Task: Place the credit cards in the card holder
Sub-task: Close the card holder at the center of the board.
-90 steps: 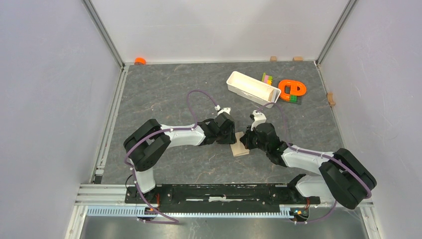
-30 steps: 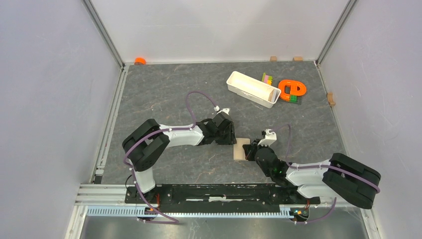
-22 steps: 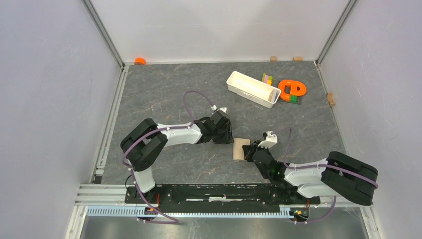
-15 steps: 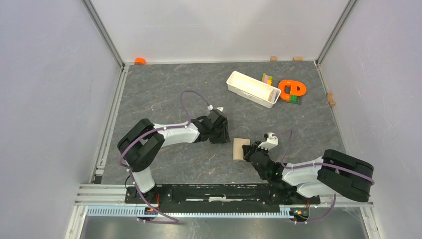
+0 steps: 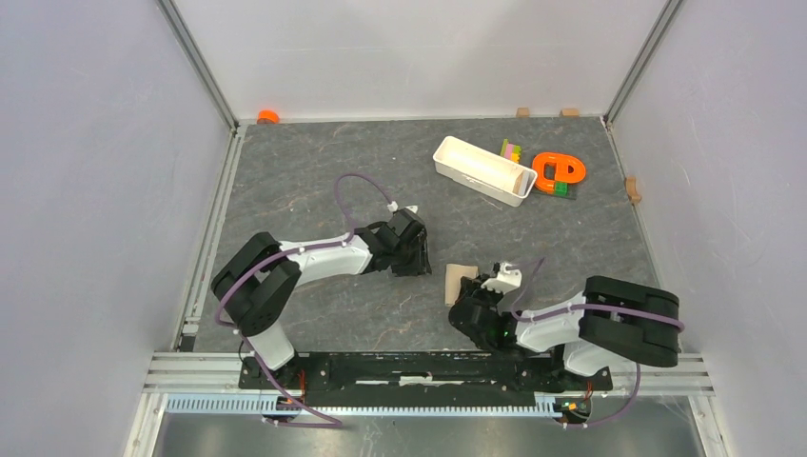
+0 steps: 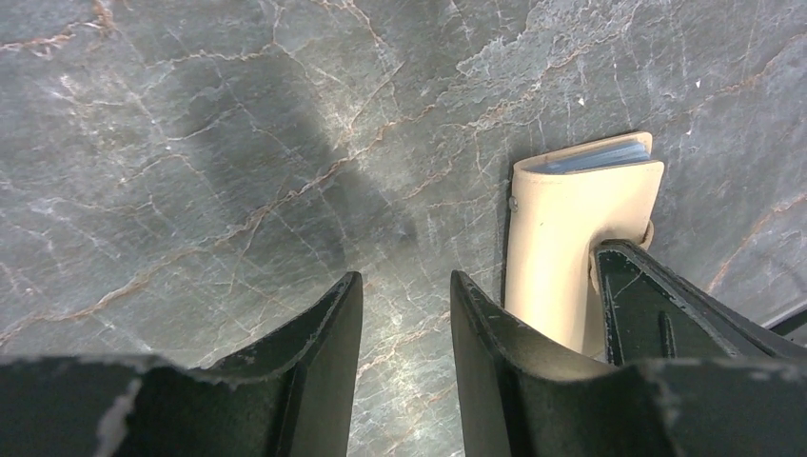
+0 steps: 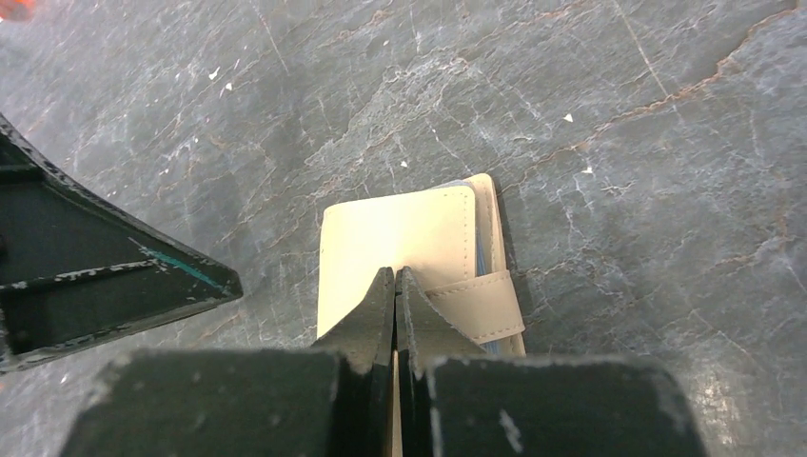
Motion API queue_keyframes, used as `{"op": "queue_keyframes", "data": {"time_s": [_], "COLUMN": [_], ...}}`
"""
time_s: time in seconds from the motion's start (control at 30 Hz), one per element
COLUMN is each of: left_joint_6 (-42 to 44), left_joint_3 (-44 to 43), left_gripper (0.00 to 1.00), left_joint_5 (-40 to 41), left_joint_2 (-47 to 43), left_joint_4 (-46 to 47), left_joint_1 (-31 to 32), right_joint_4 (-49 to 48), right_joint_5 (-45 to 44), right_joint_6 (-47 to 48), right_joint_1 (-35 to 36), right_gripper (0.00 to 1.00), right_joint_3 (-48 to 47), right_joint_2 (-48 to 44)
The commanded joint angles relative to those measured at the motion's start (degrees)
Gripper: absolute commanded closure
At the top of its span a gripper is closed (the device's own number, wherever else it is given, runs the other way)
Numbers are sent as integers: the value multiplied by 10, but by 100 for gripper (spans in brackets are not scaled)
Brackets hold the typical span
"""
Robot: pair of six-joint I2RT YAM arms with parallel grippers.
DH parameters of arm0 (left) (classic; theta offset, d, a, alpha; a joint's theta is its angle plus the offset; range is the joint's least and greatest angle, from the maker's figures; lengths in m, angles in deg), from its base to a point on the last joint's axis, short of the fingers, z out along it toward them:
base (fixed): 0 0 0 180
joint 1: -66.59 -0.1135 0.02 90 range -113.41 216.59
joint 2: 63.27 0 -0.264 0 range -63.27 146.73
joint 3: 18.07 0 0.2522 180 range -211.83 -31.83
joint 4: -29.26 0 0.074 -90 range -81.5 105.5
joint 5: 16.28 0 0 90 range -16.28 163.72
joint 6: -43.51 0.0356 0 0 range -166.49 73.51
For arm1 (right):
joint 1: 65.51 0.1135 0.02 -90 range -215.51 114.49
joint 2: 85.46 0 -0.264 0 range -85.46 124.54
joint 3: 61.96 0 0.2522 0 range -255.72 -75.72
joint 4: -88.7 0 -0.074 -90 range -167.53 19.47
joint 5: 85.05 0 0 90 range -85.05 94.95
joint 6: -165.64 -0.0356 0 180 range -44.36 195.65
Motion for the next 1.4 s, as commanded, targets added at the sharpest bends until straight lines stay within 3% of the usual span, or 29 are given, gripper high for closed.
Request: {"op": "queue_keyframes", "data": {"time_s": [0.0, 0.4, 0.67, 0.77, 0.9, 1.17, 1.37], "left_joint_6": [23, 36, 110, 145, 181, 216, 243], "left_joint_3": [6, 28, -16, -36, -55, -46, -36], "left_gripper": [53, 53, 52, 50, 46, 39, 15], "left_joint_5": [6, -20, -42, -49, -57, -62, -58], "left_joint_2": [-32, -63, -88, -104, -126, -164, -214], "left_joint_4": [-5, -5, -91, -130, -160, -166, -181], "left_joint_1": [-6, -31, -49, -67, -96, -140, -177], "right_joint_4": [319, 371, 476, 525, 552, 565, 526], "right_joint_5": [191, 191, 119, 99, 96, 158, 258], "right_joint_6": [-25, -42, 37, 97, 167, 300, 375], "right_joint_1": [46, 87, 87, 70, 32, -50, -141], "right_gripper": [100, 100, 100, 91, 70, 39, 21], "right_joint_3": [22, -44, -104, -156, -216, -309, -275], "right_joint_2": [104, 180, 7, -53, -108, -167, -208]}}
